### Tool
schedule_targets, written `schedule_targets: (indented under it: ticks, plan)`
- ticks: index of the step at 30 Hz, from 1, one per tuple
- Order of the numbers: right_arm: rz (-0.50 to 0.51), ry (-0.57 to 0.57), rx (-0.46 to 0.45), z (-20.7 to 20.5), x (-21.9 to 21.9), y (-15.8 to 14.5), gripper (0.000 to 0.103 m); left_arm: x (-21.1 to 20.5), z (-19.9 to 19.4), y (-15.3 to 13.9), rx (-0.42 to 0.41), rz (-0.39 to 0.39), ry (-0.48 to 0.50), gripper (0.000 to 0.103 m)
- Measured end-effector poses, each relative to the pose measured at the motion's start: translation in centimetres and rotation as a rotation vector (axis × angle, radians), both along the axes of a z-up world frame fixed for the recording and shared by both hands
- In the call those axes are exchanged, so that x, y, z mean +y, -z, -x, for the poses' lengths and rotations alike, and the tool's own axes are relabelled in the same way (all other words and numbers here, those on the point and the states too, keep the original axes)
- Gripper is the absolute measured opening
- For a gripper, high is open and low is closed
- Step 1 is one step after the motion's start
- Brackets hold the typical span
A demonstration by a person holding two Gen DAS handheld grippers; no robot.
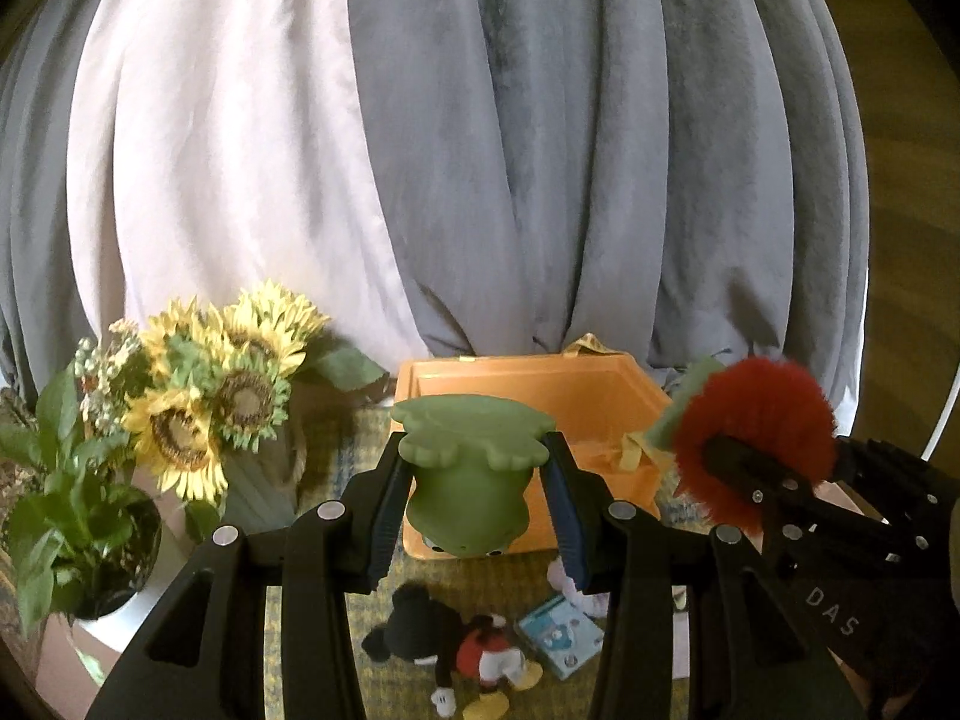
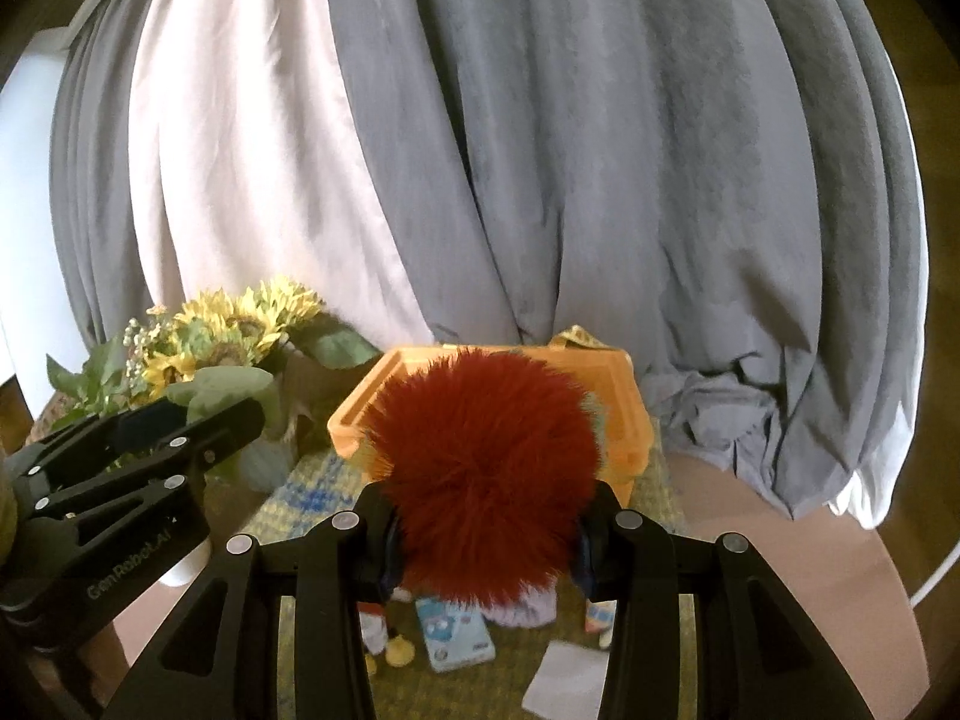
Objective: Organize soft objects
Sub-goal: 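Carry the frog and pompom with both grippers over the orange crate, then open both grippers to drop frog and pompom into the crate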
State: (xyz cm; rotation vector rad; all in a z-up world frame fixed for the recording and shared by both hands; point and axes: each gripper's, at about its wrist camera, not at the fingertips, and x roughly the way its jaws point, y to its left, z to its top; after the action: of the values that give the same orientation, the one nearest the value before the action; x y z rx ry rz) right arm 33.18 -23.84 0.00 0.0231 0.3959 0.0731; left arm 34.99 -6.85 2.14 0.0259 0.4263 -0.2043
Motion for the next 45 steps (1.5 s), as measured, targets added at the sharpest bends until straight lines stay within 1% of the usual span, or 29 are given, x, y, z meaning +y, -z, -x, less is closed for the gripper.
schedule_targets:
  ticks: [5, 12, 15, 23, 26, 29, 34, 38, 42, 45]
  plan:
    - [-0.006, -0.007, 0.010, -1.7, -0.1, -0.5, 0.043, -0.5, -2.0, -0.7, -0.001, -0.014, -0.006, 0.043]
    - [0.025, 0.013, 0.019, -4.3, -0.2, -0.9, 0.043, -1.3, -4.7, -1.2, -0.020, -0.044, -0.018, 0.043]
    - [0.026, 0.017, 0.028, -5.6, -0.4, -1.2, 0.043, -1.4, -5.9, -1.4, -0.023, -0.040, -0.020, 0.043]
    - [0.018, 0.025, 0.049, -9.2, -1.3, -2.1, 0.043, -2.1, -9.7, -1.4, -0.004, -0.054, -0.009, 0.043]
    - [0.009, 0.023, 0.073, -10.9, -1.6, -2.3, 0.043, -2.3, -11.3, -1.4, 0.013, -0.058, -0.007, 0.043]
    - [0.006, 0.023, 0.101, -12.7, -2.0, -2.1, 0.043, -2.7, -12.9, -1.0, 0.032, -0.080, -0.010, 0.043]
    - [-0.013, 0.017, 0.146, -15.6, -2.9, -1.4, 0.043, -3.5, -15.3, 0.2, 0.089, -0.099, 0.005, 0.043]
    - [-0.008, 0.012, 0.209, -17.9, -3.1, -0.2, 0.043, -4.0, -17.1, 1.3, 0.139, -0.105, 0.021, 0.043]
    - [-0.017, 0.008, 0.286, -20.1, -3.6, 1.3, 0.043, -4.6, -19.0, 2.5, 0.178, -0.132, 0.031, 0.043]
    - [-0.015, 0.010, 0.331, -21.4, -3.8, 2.3, 0.043, -4.9, -20.2, 3.8, 0.220, -0.137, 0.037, 0.043]
